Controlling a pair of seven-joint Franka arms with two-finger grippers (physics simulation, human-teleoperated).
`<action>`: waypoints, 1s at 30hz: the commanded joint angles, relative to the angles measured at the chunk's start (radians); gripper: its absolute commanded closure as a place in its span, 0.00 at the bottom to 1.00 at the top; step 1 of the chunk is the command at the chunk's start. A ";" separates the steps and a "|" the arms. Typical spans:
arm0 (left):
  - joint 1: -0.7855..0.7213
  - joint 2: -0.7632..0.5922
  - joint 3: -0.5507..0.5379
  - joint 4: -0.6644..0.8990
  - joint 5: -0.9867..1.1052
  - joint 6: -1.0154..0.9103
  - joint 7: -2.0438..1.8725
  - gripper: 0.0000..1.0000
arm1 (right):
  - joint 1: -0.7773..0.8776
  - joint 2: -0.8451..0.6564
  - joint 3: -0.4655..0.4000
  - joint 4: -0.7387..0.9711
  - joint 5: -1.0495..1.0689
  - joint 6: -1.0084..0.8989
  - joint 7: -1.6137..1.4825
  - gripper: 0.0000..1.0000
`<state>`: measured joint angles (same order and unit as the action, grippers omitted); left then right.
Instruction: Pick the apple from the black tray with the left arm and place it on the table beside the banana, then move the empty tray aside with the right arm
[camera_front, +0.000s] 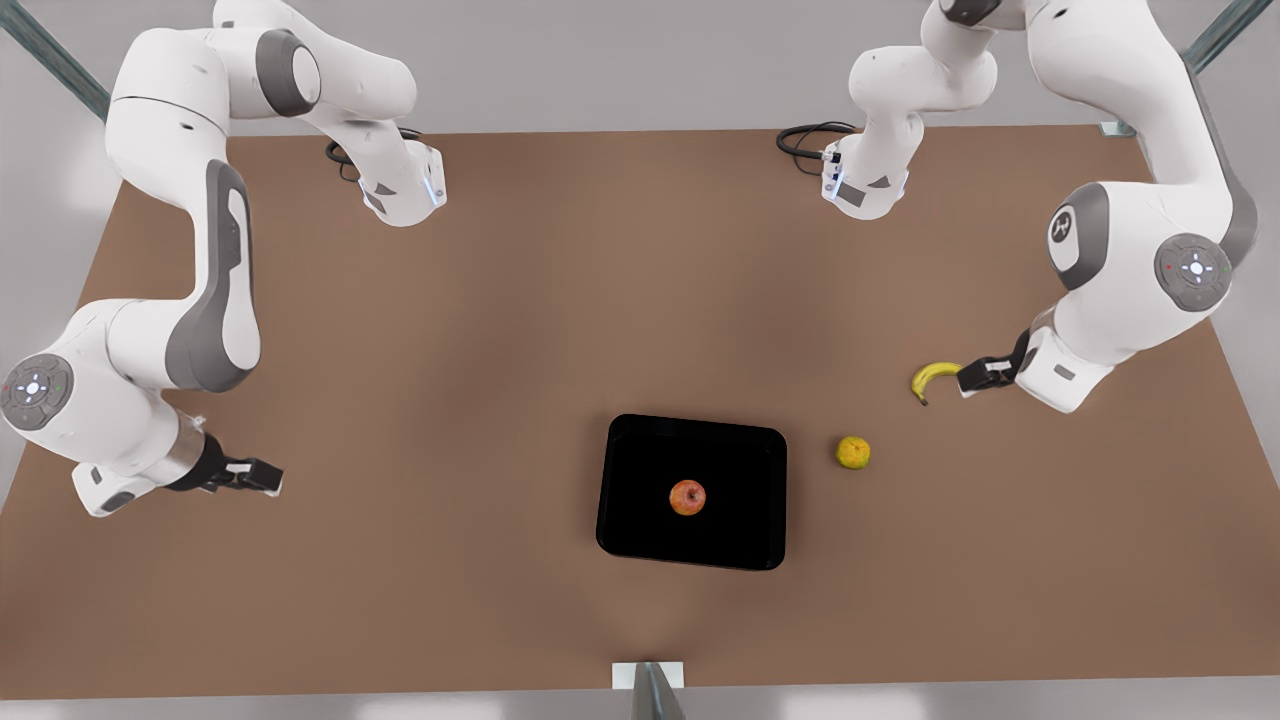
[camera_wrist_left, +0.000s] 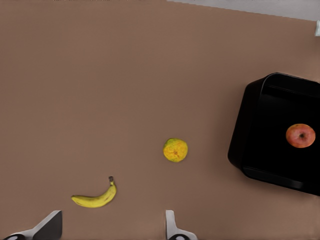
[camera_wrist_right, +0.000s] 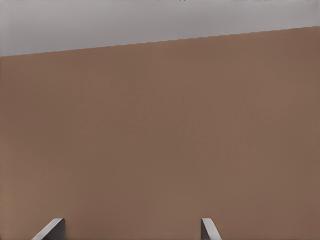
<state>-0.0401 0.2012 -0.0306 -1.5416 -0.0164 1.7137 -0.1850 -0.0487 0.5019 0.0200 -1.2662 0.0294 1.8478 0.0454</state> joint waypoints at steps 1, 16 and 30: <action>-0.020 0.003 0.000 0.005 -0.011 0.050 -0.005 0.00 | 0.001 0.000 0.002 0.002 0.006 0.028 0.057 0.00; -0.518 0.684 -0.020 0.449 0.104 0.437 -0.703 0.00 | -0.007 0.029 -0.006 0.039 0.004 -0.067 0.057 0.00; -0.498 0.819 -0.026 0.456 0.110 0.561 -0.573 0.00 | -0.007 0.030 0.002 0.041 0.003 -0.067 0.057 0.00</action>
<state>-0.5384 1.0200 -0.0572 -1.0868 0.0895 2.2285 -0.6389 -0.0552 0.5337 0.0213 -1.2268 0.0314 1.7856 0.0930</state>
